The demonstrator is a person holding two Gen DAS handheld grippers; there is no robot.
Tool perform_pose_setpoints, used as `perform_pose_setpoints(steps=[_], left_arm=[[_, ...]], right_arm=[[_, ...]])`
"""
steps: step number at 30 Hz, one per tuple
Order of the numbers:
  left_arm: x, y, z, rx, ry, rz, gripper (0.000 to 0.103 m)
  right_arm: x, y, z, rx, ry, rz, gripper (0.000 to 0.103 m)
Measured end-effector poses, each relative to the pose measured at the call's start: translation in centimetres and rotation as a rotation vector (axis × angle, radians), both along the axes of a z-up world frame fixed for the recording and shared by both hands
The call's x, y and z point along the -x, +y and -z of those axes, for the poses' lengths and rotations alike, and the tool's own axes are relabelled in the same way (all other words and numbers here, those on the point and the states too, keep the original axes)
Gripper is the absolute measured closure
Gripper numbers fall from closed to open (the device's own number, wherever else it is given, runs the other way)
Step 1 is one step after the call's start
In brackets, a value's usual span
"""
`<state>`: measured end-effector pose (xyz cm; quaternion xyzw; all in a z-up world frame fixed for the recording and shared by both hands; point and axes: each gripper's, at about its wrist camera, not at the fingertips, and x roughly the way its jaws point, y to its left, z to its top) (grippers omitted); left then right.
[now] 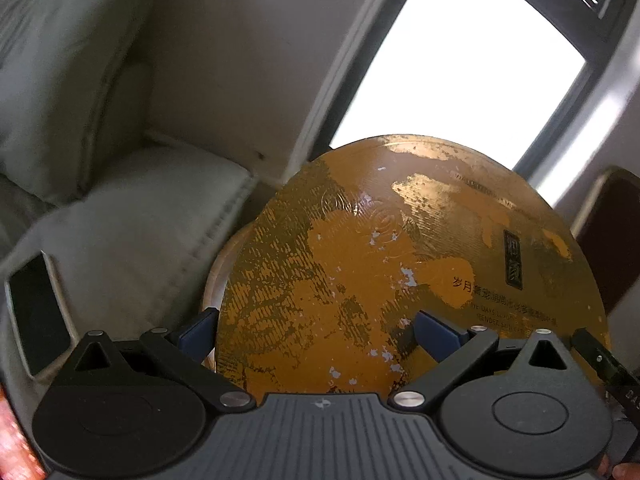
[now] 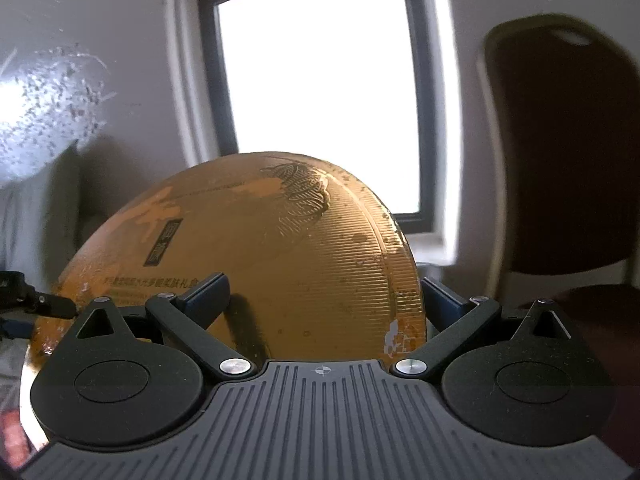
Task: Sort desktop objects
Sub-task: 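Hold the gold lid with both grippers and tilt it over the box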
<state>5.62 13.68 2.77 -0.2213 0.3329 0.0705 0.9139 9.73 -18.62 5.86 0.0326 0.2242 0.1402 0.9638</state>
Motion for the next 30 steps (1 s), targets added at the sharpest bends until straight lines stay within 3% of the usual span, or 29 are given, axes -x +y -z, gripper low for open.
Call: perform_pose_setpoints(steps=[11, 30], left_arm=[[-3.7, 2.1, -0.5, -0.075, 0.06, -0.034, 0.003], [-8.1, 1.7, 1.9, -0.105, 0.16, 0.039, 0.003]], right_arm=[[-6.4, 3.8, 2.3, -0.071, 0.089, -0.044, 0.003], [-9.5, 3.2, 6.1, -0.094, 0.207, 0.032, 0.003]])
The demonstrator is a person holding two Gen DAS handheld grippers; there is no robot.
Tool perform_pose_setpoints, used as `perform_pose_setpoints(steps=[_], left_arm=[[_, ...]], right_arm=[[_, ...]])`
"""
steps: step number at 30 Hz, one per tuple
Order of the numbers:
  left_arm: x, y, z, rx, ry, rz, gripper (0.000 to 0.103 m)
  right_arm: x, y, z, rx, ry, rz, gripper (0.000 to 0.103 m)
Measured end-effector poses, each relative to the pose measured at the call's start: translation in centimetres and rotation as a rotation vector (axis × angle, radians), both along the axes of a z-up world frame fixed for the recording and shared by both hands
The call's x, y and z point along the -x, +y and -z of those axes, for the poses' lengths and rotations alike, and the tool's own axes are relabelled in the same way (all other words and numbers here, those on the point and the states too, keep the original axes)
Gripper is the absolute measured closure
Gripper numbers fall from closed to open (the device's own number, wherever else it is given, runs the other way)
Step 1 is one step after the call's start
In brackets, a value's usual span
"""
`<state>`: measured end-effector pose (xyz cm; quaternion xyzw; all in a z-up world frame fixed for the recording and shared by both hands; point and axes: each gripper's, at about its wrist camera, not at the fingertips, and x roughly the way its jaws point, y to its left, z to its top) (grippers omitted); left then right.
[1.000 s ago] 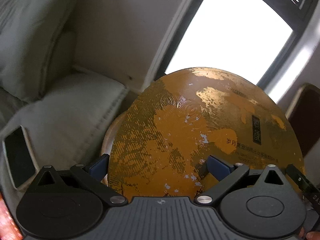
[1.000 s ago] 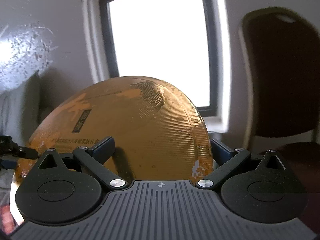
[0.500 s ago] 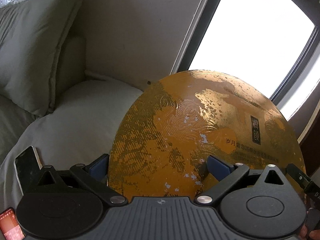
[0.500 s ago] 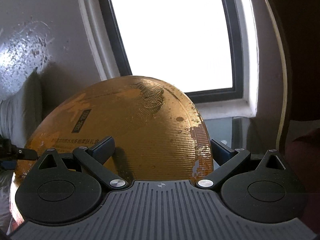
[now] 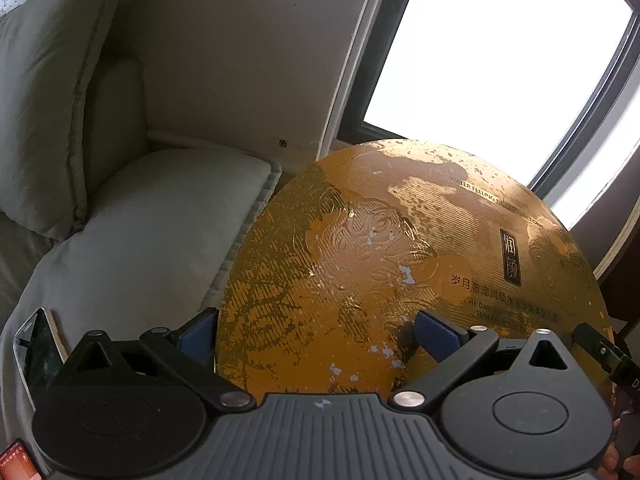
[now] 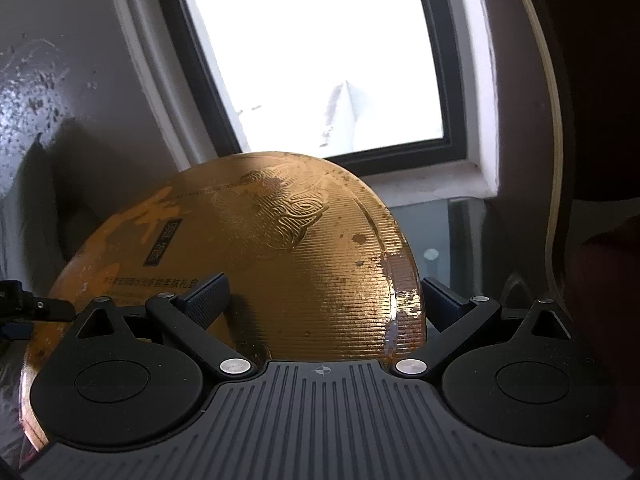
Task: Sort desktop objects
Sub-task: 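Hold the gold lid with both grippers and tilt it over the box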
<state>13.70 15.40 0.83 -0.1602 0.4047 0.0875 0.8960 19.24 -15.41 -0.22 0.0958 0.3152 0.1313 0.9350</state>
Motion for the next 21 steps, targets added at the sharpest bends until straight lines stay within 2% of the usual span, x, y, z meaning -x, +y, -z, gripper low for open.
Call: perform_pose_setpoints(steps=[21], left_arm=[[-1.1, 0.3, 2.4, -0.004, 0.054, -0.014, 0.002]], right_arm=[[-0.7, 0.1, 1.8, 0.013, 0.076, -0.001, 0.003]])
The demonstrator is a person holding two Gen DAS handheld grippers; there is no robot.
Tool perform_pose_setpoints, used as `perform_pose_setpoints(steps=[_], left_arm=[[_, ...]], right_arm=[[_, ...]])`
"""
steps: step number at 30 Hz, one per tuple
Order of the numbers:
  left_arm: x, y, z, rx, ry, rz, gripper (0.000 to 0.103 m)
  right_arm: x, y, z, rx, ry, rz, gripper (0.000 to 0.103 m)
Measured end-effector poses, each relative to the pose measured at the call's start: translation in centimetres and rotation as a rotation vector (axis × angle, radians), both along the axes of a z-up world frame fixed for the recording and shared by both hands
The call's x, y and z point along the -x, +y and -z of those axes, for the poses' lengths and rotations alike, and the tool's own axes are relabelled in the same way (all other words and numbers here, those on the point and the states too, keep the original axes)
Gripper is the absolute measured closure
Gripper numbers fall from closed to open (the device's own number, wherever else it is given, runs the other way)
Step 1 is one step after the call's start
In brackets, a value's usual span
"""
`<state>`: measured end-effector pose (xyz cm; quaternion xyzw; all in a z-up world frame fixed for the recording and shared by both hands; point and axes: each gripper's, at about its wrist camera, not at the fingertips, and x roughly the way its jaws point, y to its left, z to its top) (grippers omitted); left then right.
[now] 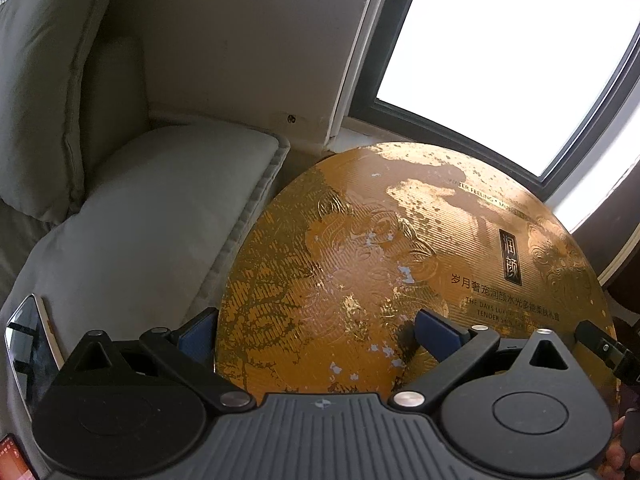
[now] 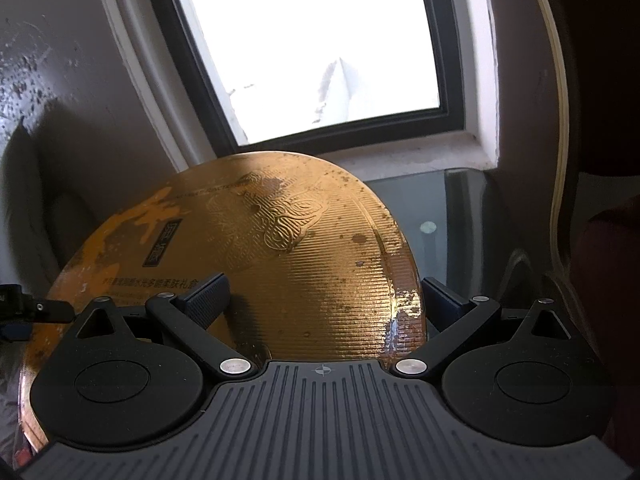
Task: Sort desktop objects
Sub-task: 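Hold the gold lid with both grippers and tilt it over the box, then lower the gold lid onto the box rim with both grippers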
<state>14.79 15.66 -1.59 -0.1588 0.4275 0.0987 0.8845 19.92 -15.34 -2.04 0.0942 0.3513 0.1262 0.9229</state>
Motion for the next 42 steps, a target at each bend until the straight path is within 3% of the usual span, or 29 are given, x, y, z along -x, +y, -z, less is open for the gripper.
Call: perform_pose_setpoints(steps=[12, 32, 38, 42], left_arm=[[-0.6, 0.1, 0.7, -0.003, 0.014, -0.007, 0.002], [0.1, 0.0, 1.9, -0.024, -0.058, -0.001, 0.0], [1.1, 0.1, 2.7, -0.019, -0.118, 0.006, 0.0], [1.4, 0.8, 2.6, 0.031, -0.096, -0.018, 0.001]], right_arm=[[-0.5, 0.1, 0.3, 0.007, 0.036, -0.002, 0.003], [-0.4, 0.6, 0.0, 0.019, 0.034, 0.015, 0.002], [0.8, 1.0, 0.2, 0.046, -0.031, 0.027, 0.002], [0.9, 1.0, -0.7, 0.048, -0.022, 0.042, 0.002]])
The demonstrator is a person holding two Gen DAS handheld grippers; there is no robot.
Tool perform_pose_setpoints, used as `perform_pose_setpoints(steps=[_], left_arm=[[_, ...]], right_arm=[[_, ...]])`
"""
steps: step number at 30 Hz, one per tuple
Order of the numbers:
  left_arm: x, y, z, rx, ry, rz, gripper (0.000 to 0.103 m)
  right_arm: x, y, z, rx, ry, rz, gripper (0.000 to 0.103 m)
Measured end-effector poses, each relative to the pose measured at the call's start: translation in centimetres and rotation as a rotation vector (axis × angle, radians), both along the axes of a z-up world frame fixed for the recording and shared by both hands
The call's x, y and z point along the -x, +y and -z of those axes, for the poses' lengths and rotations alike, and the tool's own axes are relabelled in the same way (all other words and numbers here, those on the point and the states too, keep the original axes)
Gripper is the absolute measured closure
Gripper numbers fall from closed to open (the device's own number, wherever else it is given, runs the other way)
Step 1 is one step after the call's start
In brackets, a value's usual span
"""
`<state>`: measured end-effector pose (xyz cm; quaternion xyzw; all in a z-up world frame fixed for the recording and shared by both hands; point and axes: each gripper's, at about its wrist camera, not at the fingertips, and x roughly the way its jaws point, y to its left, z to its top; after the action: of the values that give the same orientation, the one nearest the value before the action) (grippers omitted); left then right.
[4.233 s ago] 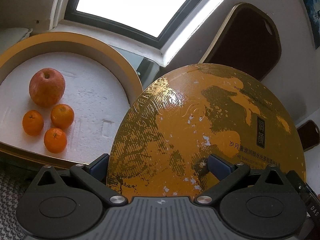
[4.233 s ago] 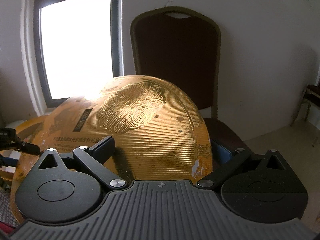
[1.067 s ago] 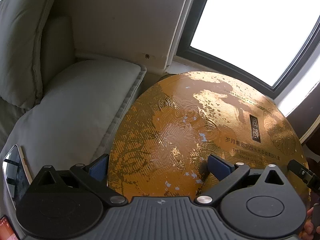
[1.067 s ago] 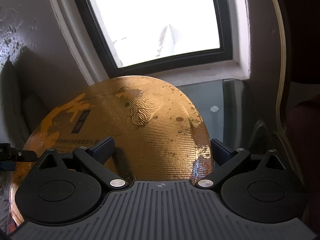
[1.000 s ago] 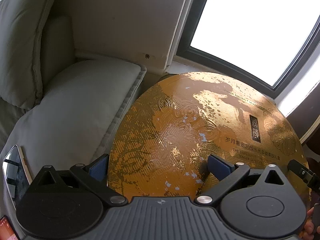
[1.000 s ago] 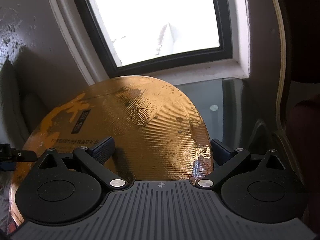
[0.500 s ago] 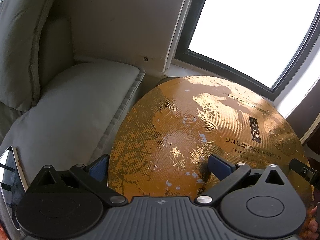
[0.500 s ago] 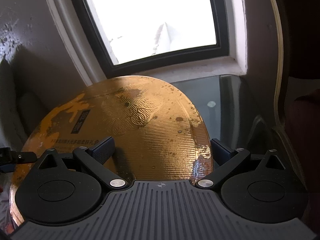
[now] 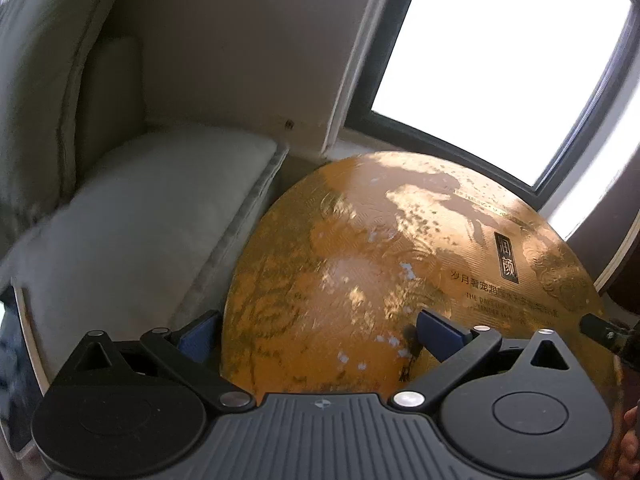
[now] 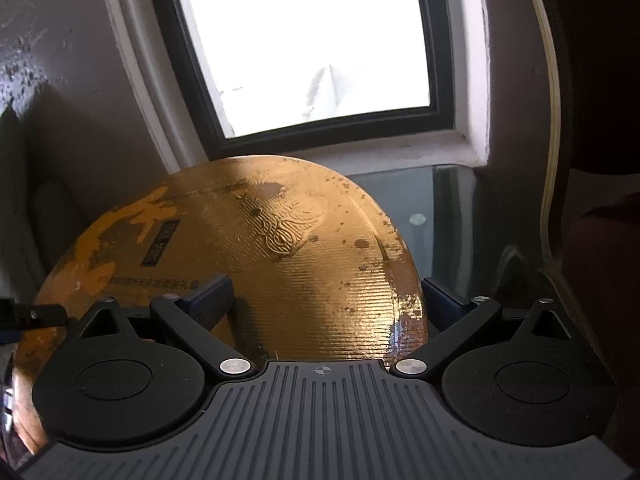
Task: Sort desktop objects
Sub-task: 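Lower the gold lid onto the box rim with both grippers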
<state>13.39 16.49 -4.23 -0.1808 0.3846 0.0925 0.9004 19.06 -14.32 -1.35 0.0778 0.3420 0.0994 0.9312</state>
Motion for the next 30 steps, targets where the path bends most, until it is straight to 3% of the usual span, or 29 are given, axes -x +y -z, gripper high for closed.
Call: perform_pose_setpoints(steps=[3, 7, 11, 14, 18, 24, 30], left_arm=[[0.9, 0.6, -1.0, 0.018, 0.011, -0.049, 0.001], [2.8, 0.3, -2.4, -0.029, 0.041, -0.06, 0.001], [5.3, -1.3, -3.6, -0.097, 0.11, -0.064, 0.001], [7.7, -3.5, -4.4, -0.174, 0.143, -0.06, 0.001], [10.8, -8.1, -5.0, -0.308, 0.099, 0.051, 0.001], [12.9, -11.8, -4.1, -0.286, 0.121, 0.172, 0.001], [13.1, -12.3, -4.7, -0.331, 0.118, 0.131, 0.001]], right_arm=[[0.7, -0.7, -2.0, -0.041, -0.021, 0.018, 0.002], [2.9, -1.0, -5.3, -0.047, -0.069, -0.018, 0.002], [6.1, -0.6, -7.1, -0.029, -0.042, -0.053, 0.0], [8.8, 0.0, -7.5, -0.041, 0.028, -0.086, 0.0], [13.0, 1.4, -6.9, 0.013, 0.092, -0.132, 0.0], [17.1, 2.1, -6.3, 0.178, 0.062, -0.141, 0.002], [18.5, 1.4, -6.9, 0.192, 0.037, -0.125, 0.008]])
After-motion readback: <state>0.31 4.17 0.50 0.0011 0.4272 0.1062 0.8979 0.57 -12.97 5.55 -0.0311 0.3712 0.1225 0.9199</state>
